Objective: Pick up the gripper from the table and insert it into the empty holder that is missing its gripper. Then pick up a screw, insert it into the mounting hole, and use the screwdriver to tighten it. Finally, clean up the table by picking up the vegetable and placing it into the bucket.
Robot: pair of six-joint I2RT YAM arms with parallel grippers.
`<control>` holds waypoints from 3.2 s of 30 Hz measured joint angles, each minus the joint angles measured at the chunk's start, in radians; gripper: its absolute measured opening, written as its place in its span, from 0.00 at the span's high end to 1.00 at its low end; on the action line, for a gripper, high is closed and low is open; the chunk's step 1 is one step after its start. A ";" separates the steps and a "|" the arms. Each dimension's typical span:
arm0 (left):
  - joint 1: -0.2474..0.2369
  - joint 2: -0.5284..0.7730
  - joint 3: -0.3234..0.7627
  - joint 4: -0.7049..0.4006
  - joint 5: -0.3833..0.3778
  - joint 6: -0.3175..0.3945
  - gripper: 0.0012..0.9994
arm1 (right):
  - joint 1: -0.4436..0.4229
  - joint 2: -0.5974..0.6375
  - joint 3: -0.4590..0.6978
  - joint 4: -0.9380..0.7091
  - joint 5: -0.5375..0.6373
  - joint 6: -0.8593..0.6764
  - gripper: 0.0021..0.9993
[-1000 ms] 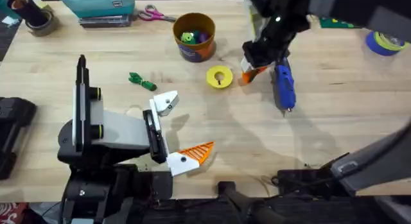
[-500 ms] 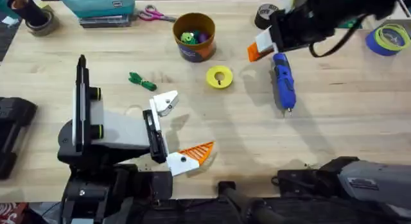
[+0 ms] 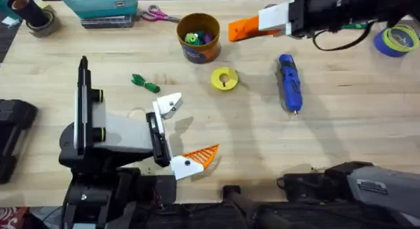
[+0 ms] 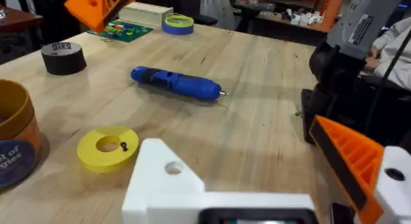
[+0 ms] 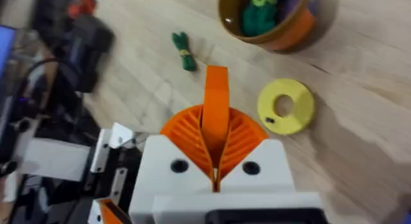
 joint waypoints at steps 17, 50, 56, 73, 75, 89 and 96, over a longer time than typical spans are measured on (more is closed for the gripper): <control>0.000 0.000 0.000 0.000 0.000 0.000 0.01 | -0.053 0.003 -0.496 1.378 -0.525 0.599 0.99; 0.000 0.000 0.000 0.000 0.000 0.000 0.01 | 0.067 0.194 -0.713 1.802 -0.794 1.162 0.99; 0.000 0.000 0.000 0.000 0.000 0.000 0.01 | 0.153 0.184 -0.851 2.053 -0.726 1.273 0.99; 0.000 0.000 0.000 0.000 0.000 0.000 0.01 | 0.197 0.182 -0.909 2.070 -0.617 1.336 0.99; 0.000 0.000 0.000 0.000 0.000 0.000 0.01 | 0.197 0.182 -0.909 2.070 -0.617 1.338 0.99; 0.000 0.000 0.000 0.000 0.000 0.000 0.01 | 0.281 0.182 -0.909 2.067 -0.511 1.346 0.99; 0.000 0.000 0.000 0.000 0.000 0.000 0.01 | 0.315 0.182 -0.909 2.067 -0.465 1.345 0.99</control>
